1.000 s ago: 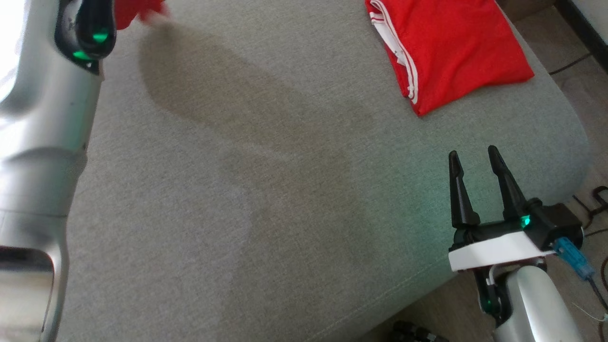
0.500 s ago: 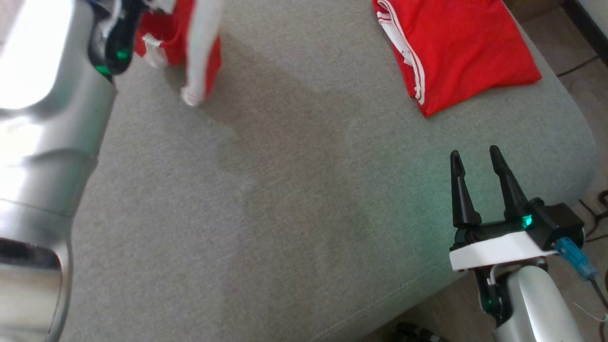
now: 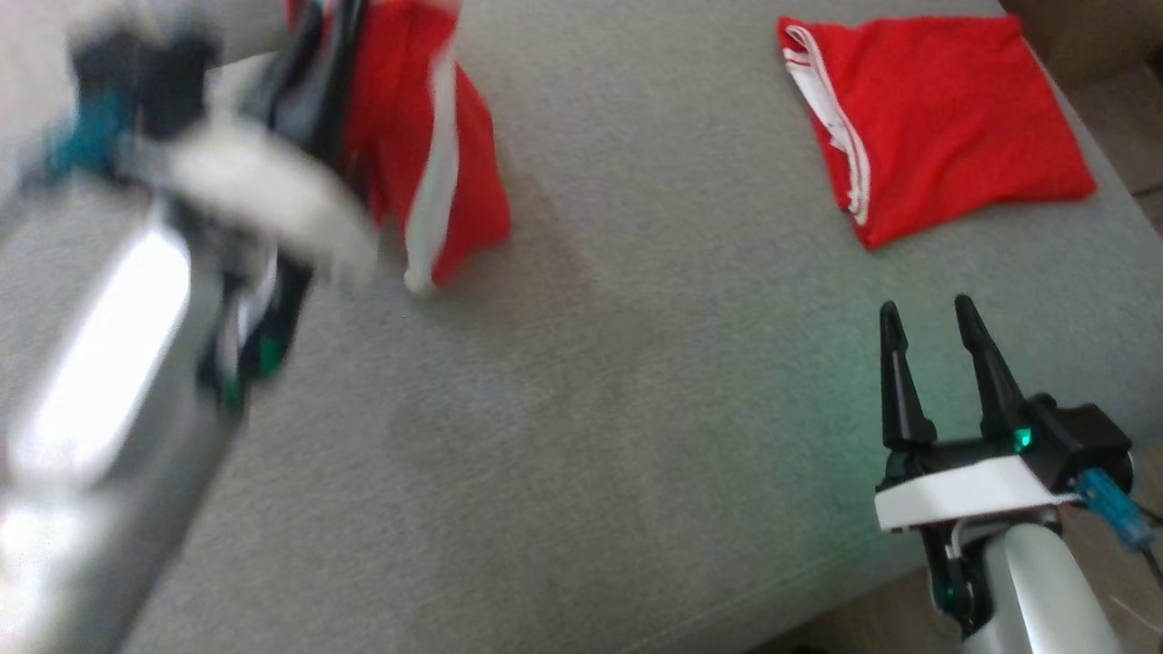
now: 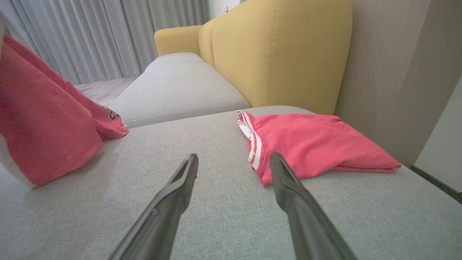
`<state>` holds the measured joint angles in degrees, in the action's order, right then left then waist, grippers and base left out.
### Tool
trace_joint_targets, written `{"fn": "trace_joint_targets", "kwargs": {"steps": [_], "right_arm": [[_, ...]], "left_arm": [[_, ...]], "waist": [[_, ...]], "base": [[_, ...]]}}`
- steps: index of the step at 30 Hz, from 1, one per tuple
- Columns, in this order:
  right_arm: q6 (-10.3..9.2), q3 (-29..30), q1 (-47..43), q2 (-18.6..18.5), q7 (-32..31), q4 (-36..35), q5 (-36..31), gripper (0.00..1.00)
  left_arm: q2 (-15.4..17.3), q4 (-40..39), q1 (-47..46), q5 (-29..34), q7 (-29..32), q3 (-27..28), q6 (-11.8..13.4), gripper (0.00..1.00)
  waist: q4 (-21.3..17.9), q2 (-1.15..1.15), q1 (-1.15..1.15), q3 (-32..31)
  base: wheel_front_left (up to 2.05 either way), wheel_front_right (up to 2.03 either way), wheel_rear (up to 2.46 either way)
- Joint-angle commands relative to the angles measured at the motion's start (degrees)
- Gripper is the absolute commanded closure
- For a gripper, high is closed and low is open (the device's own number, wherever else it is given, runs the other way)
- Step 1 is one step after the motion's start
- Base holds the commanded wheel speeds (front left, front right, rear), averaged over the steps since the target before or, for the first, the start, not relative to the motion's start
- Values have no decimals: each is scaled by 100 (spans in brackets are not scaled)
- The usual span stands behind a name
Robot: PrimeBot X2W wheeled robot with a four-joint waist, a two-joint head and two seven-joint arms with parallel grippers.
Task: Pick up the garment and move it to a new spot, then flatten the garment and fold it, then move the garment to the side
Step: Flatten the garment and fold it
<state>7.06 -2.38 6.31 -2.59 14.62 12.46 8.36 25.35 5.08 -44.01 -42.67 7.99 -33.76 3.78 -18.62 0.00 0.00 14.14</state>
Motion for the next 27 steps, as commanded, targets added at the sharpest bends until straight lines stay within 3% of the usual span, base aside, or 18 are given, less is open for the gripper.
{"fn": "trace_joint_targets", "kwargs": {"steps": [1,4,7,10,14,15,16,17,18,23,27], "right_arm": [[43,-94,-5,-29,38,-154,-48,0],[43,-92,-59,-29,38,-166,-109,0],[43,-88,-84,-29,38,-178,-177,0],[43,-79,-87,-29,38,-185,-254,0],[43,-55,-58,-29,38,-201,-334,0],[43,-65,-51,-29,38,-201,-349,0],[43,-72,-43,-29,38,-203,-366,0],[43,-69,-39,-29,38,-204,-377,0],[43,-71,-35,-29,38,-203,-387,0],[43,-86,-29,-29,38,-187,-405,0],[43,-88,-54,-29,38,-170,-399,0]], "left_arm": [[314,-309,141,-29,-16,298,105,100],[562,-1105,1431,-315,-176,490,531,100],[644,-1500,2512,-545,-605,674,735,100],[615,-1541,3277,-603,-1070,688,745,100],[313,-1351,3838,-830,-1666,584,377,100],[261,-1254,3903,-846,-1803,576,288,86],[227,-1140,3949,-842,-1887,548,201,57],[153,-1023,3995,-916,-1940,540,116,22],[100,-902,4027,-977,-1991,561,55,0],[135,-310,4145,-977,-2099,676,23,0],[388,-24,4301,-1016,-1787,785,388,0]], "waist": [[114,0,0,-84],[299,0,0,-120],[502,0,0,-125],[699,0,0,-129],[927,0,0,-103],[968,0,0,-90],[1010,0,0,-80],[1049,0,0,-76],[1073,0,0,-68],[1114,0,0,-82],[1069,0,0,-122]], "base": [[0,0,0],[0,0,0],[0,0,0],[0,0,0],[0,0,0],[0,0,0],[0,0,0],[0,0,0],[0,0,0],[0,0,0],[0,0,0]]}}
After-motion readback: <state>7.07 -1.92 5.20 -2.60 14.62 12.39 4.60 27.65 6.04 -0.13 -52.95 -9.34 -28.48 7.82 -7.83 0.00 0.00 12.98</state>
